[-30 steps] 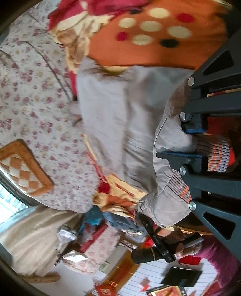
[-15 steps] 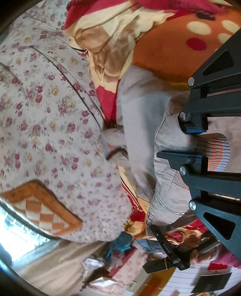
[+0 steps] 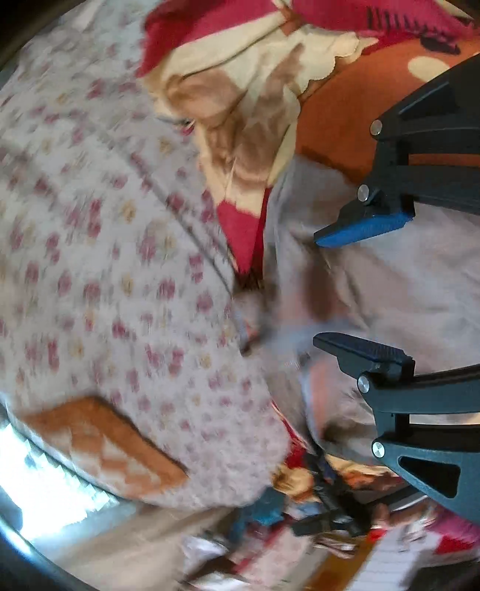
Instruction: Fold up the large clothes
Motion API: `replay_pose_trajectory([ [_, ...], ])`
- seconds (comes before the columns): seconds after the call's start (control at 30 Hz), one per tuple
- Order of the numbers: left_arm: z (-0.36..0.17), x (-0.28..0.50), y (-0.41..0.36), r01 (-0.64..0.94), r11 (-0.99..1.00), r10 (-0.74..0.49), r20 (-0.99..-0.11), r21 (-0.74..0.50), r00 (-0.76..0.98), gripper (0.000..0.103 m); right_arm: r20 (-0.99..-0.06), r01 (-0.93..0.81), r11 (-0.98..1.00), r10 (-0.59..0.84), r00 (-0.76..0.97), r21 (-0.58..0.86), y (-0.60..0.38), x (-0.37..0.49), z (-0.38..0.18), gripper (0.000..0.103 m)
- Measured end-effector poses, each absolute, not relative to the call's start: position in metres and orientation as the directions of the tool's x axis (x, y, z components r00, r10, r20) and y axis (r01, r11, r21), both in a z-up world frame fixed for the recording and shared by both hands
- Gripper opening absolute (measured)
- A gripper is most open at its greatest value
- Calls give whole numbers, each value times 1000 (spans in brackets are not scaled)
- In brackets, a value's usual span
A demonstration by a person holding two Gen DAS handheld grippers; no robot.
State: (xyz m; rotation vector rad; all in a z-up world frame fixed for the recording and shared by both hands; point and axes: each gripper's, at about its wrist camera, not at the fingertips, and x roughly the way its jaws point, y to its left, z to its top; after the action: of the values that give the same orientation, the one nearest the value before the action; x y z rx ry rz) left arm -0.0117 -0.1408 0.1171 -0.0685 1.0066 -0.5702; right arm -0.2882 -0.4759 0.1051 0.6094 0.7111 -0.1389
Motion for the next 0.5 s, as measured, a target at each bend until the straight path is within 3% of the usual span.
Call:
replay_pose_trajectory([
  [0.23,100,-49,-122,411,899,-338,-835,-151,433,69,-775,262,897,128,619,358,-425,-212,62,46],
  [0.37,74,-37,-112,354,918,-327,-852,-181,410,69,-828,376,876,47,558,303,-437,-163,33,46],
  [0.5,75,-27,-112,346,918,-337,-842,-194,422,69,-798,385,862,36,602,329,-432,-166,49,49],
])
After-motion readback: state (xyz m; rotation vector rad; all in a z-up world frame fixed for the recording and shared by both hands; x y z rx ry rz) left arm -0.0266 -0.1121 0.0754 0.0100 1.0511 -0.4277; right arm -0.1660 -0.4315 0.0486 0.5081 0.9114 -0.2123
